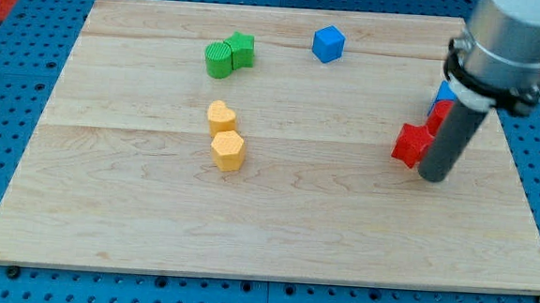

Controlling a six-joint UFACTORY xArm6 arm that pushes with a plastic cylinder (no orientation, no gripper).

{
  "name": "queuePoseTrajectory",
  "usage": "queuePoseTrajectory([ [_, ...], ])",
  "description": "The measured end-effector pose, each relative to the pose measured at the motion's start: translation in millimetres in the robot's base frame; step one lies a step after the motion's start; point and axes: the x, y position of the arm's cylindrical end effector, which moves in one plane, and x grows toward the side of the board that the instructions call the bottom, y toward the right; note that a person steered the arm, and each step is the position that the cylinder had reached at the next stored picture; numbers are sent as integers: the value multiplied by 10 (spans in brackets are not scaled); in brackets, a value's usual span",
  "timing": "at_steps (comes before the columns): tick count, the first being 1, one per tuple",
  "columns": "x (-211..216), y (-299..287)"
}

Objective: Move red star close to the triangle

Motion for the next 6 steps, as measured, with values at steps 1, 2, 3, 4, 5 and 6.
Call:
queuePoseTrajectory([
  [1,-267,-87],
  [2,-393,-202],
  [3,-334,-287],
  [4,-319,-591],
  [5,-398,-700],
  [6,-539,-691],
])
